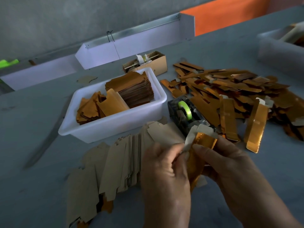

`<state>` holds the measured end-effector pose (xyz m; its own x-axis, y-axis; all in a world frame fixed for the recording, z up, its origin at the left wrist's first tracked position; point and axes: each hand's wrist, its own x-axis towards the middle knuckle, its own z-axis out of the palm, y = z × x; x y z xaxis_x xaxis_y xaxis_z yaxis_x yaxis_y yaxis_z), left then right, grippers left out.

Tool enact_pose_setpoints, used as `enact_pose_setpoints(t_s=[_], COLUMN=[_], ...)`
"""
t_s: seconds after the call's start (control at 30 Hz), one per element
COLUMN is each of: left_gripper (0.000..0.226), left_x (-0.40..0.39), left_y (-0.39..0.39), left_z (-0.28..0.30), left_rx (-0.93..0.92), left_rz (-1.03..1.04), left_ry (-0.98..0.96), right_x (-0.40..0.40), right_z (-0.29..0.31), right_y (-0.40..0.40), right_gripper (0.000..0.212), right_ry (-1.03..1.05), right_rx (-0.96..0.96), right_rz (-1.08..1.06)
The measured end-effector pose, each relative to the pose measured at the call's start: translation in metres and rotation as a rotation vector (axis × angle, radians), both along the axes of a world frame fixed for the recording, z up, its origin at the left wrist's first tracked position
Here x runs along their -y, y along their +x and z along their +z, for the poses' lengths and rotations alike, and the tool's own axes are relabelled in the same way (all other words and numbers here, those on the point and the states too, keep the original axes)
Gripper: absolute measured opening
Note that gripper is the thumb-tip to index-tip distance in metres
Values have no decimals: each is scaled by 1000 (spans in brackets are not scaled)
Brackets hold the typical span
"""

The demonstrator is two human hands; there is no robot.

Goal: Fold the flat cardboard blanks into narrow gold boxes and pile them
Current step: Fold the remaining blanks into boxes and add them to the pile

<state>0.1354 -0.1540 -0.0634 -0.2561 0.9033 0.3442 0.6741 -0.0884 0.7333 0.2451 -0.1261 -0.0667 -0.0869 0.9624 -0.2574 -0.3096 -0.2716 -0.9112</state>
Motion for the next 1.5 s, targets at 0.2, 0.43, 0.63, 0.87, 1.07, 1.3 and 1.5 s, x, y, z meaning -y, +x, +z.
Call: enact_pose_setpoints(t_s=[0.2,0.43,0.63,0.87,1.07,1.3,1.5], left_gripper=[47,88,33,39,15,7,11], left_x=[-2,2,2,11,1,2,-17], left_y=[8,14,21,22,0,6,-10], left_z=[2,7,-7,0,2,3,6], left_rx=[-336,-566,-684,-70,475,295,519], left_rz=[-64,-101,-114,-105,-160,-95,13], left_ry=[32,-222,-178,-302,-495,-386,-300], right_x=[1,-1,2,0,2,2,-32], right_z=[2,-2,-4,-8,-13,-6,5], right_y=[0,1,0,12,6,3,25], right_gripper=[22,16,26,22,28,27,9], right_ry=[19,-5,12,-18,12,96,273], right_rx=[-32,-5,79,78,19,106,614], right_rz=[3,17,16,-76,-138,-185,-184])
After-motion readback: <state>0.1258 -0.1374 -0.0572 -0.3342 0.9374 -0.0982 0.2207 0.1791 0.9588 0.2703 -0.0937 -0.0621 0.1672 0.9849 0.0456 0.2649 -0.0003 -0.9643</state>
